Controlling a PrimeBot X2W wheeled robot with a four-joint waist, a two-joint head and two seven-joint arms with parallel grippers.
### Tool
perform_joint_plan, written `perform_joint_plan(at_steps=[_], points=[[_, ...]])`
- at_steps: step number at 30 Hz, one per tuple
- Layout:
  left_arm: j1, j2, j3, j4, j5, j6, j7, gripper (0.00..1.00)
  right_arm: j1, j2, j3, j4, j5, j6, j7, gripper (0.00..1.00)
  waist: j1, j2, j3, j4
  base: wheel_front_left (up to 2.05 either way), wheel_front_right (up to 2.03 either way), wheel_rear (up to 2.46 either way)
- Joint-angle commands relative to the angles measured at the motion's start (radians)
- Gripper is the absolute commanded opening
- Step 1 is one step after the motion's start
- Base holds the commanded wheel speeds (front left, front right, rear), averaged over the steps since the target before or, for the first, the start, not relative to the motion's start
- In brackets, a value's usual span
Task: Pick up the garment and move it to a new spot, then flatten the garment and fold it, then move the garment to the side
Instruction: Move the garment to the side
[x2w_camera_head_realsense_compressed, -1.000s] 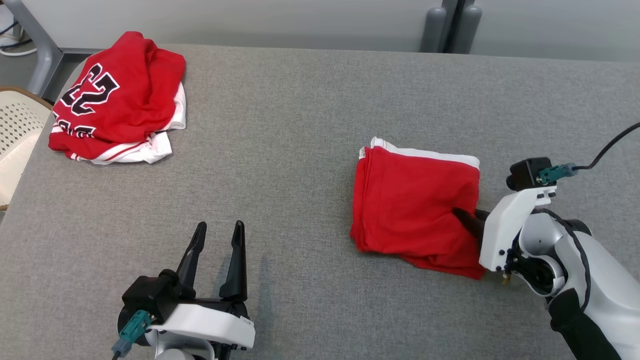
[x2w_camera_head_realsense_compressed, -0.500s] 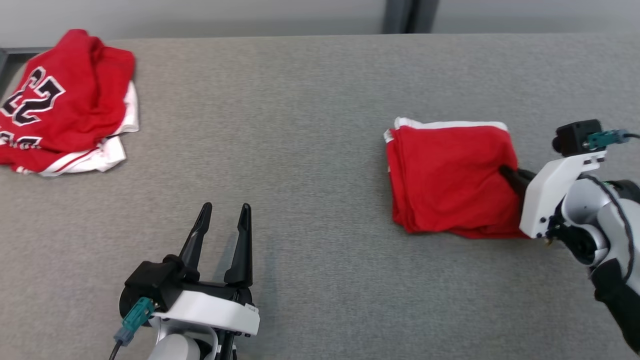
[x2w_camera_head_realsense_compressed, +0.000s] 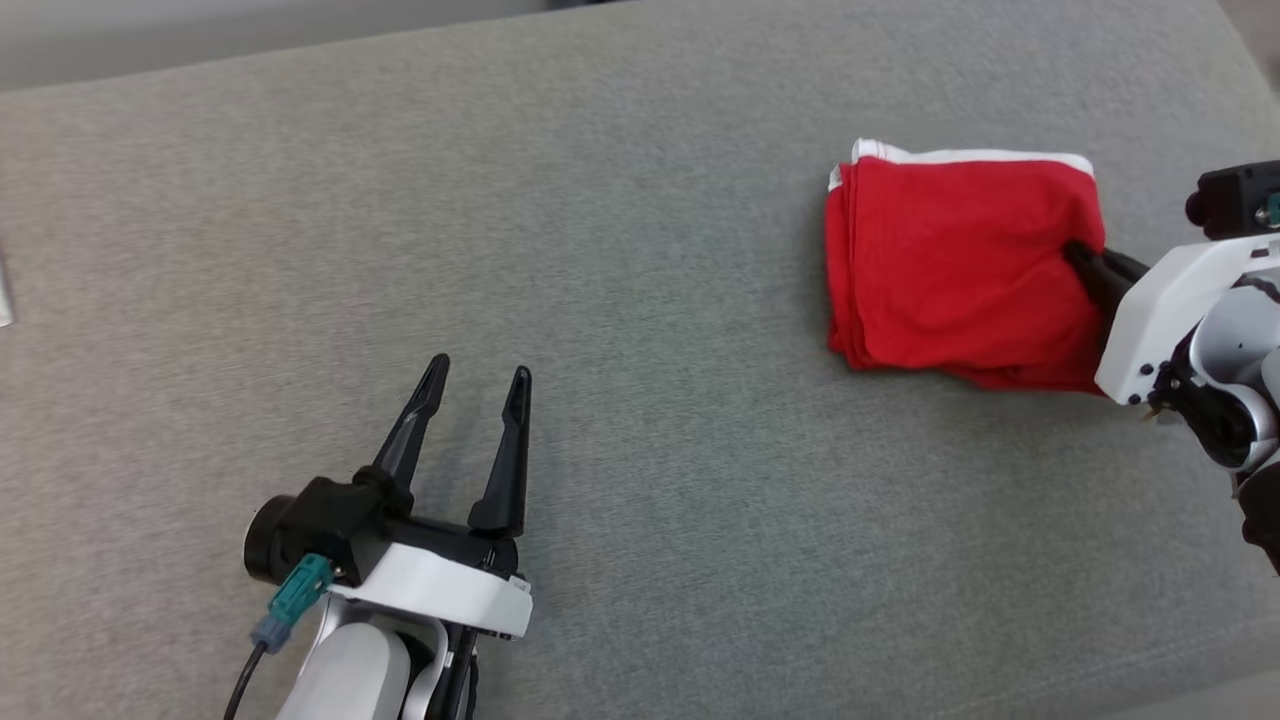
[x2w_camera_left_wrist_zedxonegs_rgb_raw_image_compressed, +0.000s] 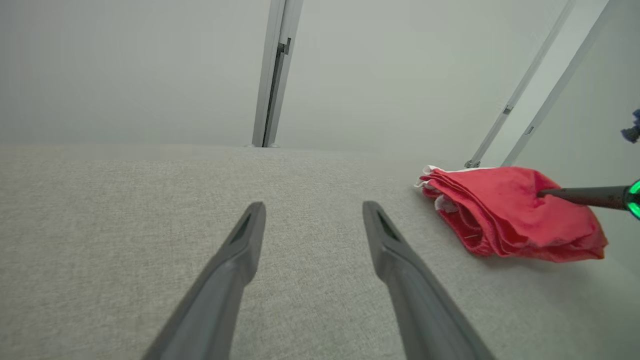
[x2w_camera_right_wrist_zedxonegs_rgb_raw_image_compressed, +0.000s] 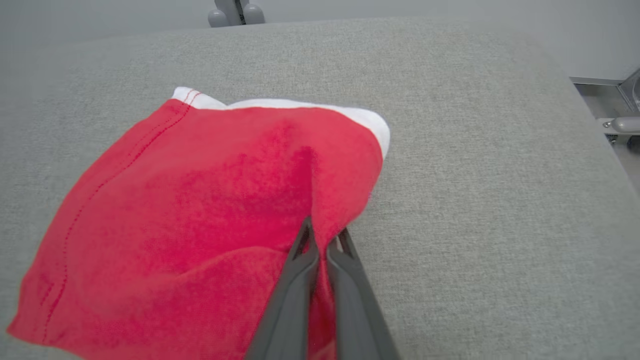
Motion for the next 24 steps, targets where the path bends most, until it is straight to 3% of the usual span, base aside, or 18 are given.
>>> perform_joint_plan(at_steps=[1, 12, 24], points=[[-0.022, 0.014, -0.001, 0.000, 0.007, -0.003, 0.002, 1.00, -0.022, -0.002, -0.002, 0.005, -0.006, 0.000, -0.017, 0.00, 0.0000, 0.0000, 0.045, -0.044, 0.00, 0.00, 0.00], [-0.048, 0.024, -0.029, -0.028, 0.024, -0.007, 0.013, 1.00, -0.084, -0.033, -0.003, 0.071, -0.037, 0.000, -0.066, 0.00, 0.0000, 0.0000, 0.099, -0.026, 0.00, 0.00, 0.00], [-0.050, 0.026, -0.045, -0.088, 0.028, 0.013, 0.014, 1.00, -0.219, -0.170, -0.014, 0.211, -0.191, 0.000, -0.065, 0.00, 0.0000, 0.0000, 0.141, 0.085, 0.00, 0.00, 0.00]])
